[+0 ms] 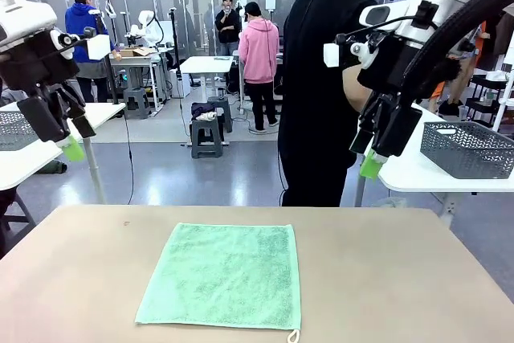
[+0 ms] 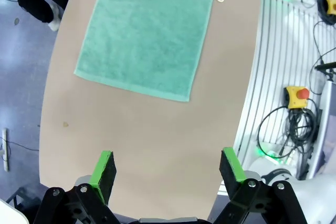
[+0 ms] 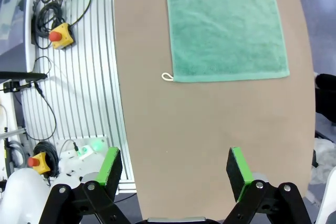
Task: Fold the towels and place them in the basket.
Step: When a person lays out a Towel with hook on the table, fold it in half twice.
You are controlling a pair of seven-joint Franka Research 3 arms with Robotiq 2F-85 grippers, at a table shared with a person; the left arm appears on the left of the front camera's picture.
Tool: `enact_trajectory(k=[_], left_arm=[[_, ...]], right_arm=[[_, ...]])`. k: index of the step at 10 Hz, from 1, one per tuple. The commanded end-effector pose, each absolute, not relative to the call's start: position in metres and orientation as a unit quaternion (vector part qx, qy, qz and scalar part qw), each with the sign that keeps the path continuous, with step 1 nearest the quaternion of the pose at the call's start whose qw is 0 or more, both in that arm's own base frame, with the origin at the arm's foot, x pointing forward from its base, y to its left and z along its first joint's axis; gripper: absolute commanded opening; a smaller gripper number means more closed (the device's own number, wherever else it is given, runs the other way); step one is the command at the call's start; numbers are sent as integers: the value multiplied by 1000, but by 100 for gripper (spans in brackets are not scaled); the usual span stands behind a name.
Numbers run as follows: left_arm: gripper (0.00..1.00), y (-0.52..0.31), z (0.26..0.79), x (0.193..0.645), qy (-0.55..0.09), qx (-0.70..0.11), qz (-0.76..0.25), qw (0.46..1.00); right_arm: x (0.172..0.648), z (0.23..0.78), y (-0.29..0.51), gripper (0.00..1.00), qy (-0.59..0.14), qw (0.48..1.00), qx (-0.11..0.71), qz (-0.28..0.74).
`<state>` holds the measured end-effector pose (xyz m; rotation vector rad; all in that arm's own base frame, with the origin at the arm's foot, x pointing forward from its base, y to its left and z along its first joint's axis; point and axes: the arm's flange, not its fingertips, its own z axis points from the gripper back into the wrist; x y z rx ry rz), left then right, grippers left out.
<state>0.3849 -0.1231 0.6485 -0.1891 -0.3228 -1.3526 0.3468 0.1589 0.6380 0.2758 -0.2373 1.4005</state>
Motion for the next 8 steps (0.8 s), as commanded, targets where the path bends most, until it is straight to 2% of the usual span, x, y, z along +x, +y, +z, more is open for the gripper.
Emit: enact_trajectory(k=[1,3,8], left_arm=[[100,-123,648,385,-148,-87,-622,764],[100,-154,613,378,-135,-55,-647,748],[100,-196,501,366,-67,0,-668,741]], right_arm=[[348,637,159,100,-107,750,127,641],[336,611,181,100,-88,758,84,641],[309,535,215,100,-59,769,40,635]])
